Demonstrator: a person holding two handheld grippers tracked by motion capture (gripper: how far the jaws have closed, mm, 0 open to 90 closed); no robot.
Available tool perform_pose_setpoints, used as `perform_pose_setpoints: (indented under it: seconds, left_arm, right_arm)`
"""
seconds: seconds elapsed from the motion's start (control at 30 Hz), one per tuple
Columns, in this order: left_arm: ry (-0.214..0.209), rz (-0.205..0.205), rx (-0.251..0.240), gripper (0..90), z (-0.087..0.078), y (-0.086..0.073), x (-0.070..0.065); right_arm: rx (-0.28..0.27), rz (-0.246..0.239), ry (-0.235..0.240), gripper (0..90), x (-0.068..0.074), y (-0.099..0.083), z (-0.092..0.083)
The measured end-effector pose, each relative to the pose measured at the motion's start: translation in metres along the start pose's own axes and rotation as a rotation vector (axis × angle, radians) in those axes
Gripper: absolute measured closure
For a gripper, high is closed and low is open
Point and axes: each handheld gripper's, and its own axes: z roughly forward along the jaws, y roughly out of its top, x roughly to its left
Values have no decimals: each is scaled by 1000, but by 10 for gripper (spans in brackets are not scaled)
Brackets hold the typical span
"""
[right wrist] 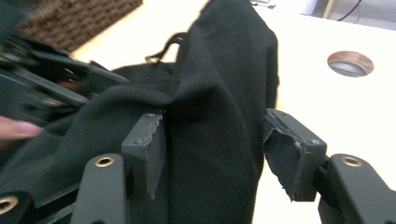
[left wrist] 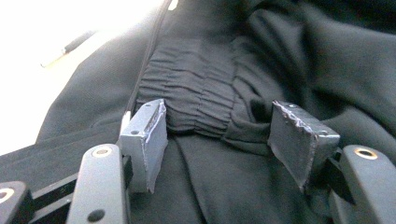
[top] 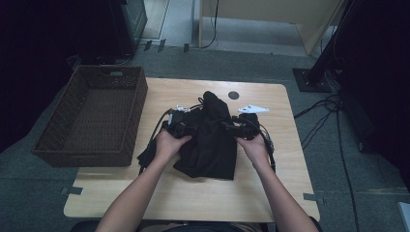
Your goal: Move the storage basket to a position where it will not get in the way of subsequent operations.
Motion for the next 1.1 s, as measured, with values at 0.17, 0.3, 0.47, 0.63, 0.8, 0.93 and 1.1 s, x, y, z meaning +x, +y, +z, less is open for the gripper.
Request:
perform_pose_setpoints:
  seconds: [0.17, 0.3, 0.47, 0.63, 0.8, 0.93, 1.1]
  left_arm:
    - [-3, -3, -28, 334, -1, 2, 3]
    - [-5, 19, -20, 297, 10, 6, 1]
    - [25, 102, 0, 564, 17, 9, -4]
    - [-47, 80, 15, 848, 8, 18, -1]
    - [-73, 68, -38, 870, -15, 31, 6]
    - [-78, 47, -110, 869, -41, 46, 16]
    - [-33, 17, -158, 868, -70, 69, 38]
  right_arm:
    - [-46, -23, -21, 398, 2, 8, -20]
    - [-17, -6, -22, 358, -2, 7, -13]
    - [110, 55, -30, 321, -9, -11, 28]
    - [226, 67, 22, 517, -10, -24, 51]
    - [196, 30, 42, 780, -14, -17, 36]
    - [169, 35, 21, 821, -26, -12, 17]
    - [188, 41, -26, 841, -51, -11, 6]
